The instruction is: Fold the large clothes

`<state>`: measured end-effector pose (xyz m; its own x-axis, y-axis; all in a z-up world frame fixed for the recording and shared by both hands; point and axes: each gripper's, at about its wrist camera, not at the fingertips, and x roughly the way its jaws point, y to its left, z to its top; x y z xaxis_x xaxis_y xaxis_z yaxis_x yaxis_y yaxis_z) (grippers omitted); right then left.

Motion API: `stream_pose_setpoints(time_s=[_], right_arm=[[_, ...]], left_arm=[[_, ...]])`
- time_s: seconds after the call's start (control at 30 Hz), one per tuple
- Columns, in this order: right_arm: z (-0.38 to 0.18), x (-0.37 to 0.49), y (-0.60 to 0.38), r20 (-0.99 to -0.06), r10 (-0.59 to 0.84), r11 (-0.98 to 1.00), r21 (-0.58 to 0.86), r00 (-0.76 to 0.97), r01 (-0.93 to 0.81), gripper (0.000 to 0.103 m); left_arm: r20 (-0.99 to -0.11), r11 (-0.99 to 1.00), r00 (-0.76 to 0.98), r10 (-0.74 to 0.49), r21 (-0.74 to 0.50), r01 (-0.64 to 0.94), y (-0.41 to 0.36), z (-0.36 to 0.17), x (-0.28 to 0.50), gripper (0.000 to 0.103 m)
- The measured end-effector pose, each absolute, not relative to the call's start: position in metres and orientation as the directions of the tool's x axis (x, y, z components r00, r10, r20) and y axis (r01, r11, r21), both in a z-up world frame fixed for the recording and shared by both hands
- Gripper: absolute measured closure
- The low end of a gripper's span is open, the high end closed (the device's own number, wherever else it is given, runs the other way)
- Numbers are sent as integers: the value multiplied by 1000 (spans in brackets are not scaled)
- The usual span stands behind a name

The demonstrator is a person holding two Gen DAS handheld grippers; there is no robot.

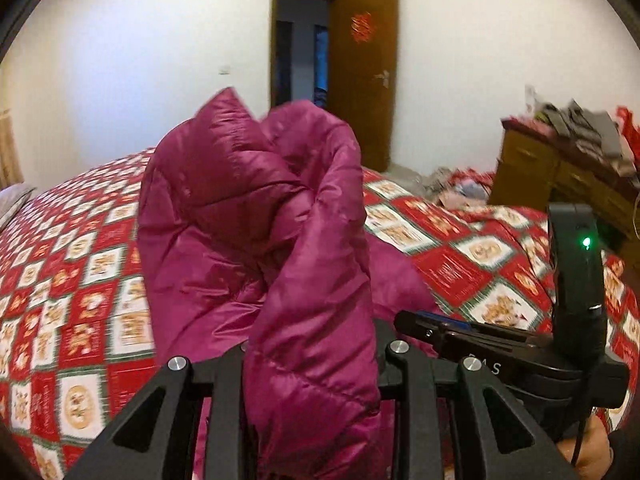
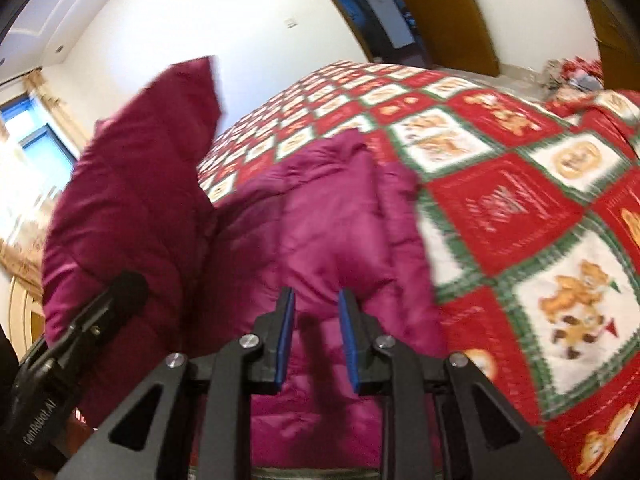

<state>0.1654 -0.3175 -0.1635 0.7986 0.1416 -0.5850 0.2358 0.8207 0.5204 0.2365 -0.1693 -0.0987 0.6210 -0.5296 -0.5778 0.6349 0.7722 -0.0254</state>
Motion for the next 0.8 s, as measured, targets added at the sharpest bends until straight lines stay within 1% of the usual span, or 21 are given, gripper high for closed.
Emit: stream_pose_setpoints(time_s=[0.17, 0.2, 0.23, 0.33, 0.5, 0.67, 0.8], right_arm=[[-167, 163, -325, -586, 147, 818, 525, 797, 236, 79], [-168, 163, -325, -590, 144, 819, 521, 794, 239, 84], [-170, 164, -325, -594, 141, 819, 519, 792, 244, 85], [-178, 158, -334, -585, 168, 798, 554, 793, 239, 86], [-179, 152, -343, -572, 187, 797, 563, 799, 216, 86], [-177, 147, -348, -577, 175, 816, 538, 798, 211, 86], [-182, 150, -349, -586, 183, 810, 545, 789, 216, 86]], left_arm=[[-625, 745, 583, -520, 2, 667, -197, -118, 233, 76], [-630, 745, 580, -516, 4, 667, -201, -120, 233, 76], [-634, 745, 577, -514, 4, 667, -202, -121, 232, 76], [-661, 750, 557, -503, -14, 661, -205, -131, 238, 75], [-682, 750, 540, -493, -18, 662, -210, -142, 241, 75], [-691, 743, 567, -447, 66, 666, -220, -151, 235, 75], [-687, 742, 594, -420, 118, 660, -224, -157, 233, 75]])
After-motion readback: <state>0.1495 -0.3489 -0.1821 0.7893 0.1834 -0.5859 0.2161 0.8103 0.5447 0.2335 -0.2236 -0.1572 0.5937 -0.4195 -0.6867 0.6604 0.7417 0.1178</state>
